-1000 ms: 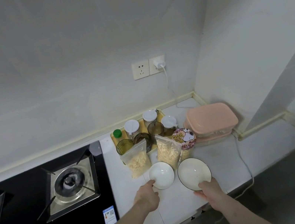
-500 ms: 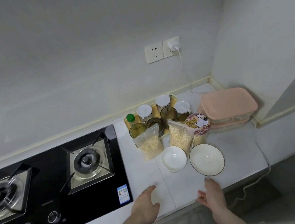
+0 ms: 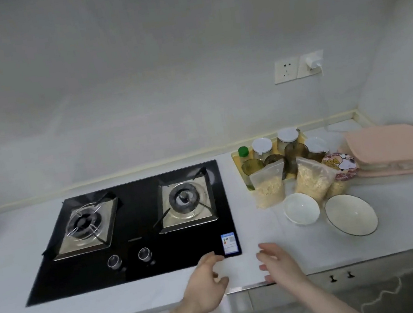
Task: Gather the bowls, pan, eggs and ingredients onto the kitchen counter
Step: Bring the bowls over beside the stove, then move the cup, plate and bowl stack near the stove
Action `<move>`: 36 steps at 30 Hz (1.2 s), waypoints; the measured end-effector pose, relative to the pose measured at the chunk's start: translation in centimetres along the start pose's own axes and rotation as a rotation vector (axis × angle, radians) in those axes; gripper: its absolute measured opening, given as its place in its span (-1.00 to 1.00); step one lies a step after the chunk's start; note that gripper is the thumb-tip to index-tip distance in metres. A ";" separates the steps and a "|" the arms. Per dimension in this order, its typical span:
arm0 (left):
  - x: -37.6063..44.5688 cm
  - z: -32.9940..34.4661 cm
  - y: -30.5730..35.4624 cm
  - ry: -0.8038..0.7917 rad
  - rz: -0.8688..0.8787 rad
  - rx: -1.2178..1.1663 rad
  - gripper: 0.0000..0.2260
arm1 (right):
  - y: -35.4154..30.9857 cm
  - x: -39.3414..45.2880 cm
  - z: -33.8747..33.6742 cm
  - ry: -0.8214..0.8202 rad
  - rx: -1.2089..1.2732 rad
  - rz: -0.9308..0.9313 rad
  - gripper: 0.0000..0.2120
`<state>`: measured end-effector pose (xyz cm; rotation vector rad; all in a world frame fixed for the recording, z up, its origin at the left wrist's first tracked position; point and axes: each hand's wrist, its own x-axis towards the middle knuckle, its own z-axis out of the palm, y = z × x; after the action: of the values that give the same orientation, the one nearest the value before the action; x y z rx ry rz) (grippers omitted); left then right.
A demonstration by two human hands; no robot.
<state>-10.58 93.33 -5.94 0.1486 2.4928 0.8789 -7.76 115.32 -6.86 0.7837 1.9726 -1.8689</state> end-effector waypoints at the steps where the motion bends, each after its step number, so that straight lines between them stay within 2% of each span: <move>1: -1.3 -1.6 -1.2 0.036 -0.007 -0.011 -0.58 | -0.9 -0.7 2.2 -0.048 -0.049 -0.044 -0.77; 5: -8.4 -8.1 -8.1 0.225 -0.044 -0.043 -0.59 | -4.2 -4.3 12.9 -0.225 -0.229 -0.178 -0.73; 11: -19.2 -15.6 -18.9 0.443 -0.141 -0.090 -0.58 | -7.5 -10.0 26.9 -0.459 -0.356 -0.329 -0.71; 19: -33.1 -22.4 -30.1 0.720 -0.282 -0.117 -0.60 | -7.9 -17.8 44.2 -0.754 -0.515 -0.467 -0.68; 27: -41.4 -26.1 -36.5 0.889 -0.431 -0.178 -0.60 | -9.5 -22.6 55.3 -0.938 -0.595 -0.519 -0.68; 36: -43.2 -31.8 -43.8 0.971 -0.501 -0.252 -0.60 | -11.3 -21.0 66.9 -1.018 -0.634 -0.522 -0.69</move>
<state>14.41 29.93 6.29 -1.1958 2.9525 1.1970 -6.97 45.84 7.73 -0.7821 1.8757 -1.2366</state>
